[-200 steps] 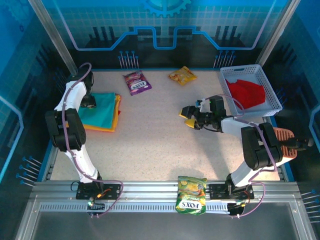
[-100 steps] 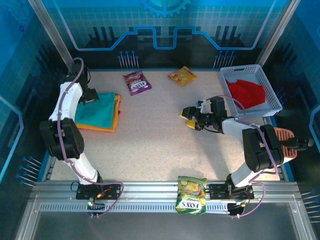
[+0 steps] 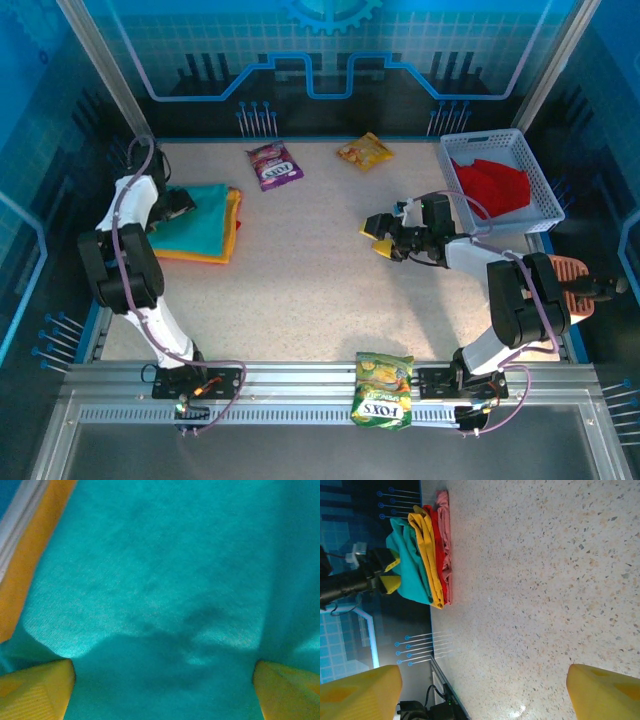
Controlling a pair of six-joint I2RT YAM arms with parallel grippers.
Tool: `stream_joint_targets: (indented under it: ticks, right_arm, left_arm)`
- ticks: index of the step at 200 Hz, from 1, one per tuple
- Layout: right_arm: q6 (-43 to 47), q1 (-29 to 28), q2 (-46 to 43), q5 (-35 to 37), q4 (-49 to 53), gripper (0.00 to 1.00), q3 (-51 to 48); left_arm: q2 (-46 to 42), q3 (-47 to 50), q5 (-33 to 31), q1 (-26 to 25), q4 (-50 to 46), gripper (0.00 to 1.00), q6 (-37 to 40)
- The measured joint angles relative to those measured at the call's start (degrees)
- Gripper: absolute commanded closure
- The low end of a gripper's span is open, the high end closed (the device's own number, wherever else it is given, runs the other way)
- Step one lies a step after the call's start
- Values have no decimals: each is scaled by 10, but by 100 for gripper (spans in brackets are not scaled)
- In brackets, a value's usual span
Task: Fold and stack the t-shirts
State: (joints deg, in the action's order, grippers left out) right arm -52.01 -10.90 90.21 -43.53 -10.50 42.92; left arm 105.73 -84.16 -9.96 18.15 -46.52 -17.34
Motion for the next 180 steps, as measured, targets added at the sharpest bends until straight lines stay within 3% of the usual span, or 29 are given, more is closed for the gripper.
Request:
stream_joint_targets:
  ticks: [50, 108, 180]
  right_arm:
    - [0, 0, 0, 0, -3, 14, -12]
    - [0, 0, 0, 0, -10, 14, -17]
    - [-2, 0, 0, 0, -9, 14, -16]
  left_arm:
    - [42, 0, 58, 38, 31, 13, -22]
    - [42, 10, 57, 33, 44, 14, -21]
    - [-68, -49, 43, -21, -1, 13, -11]
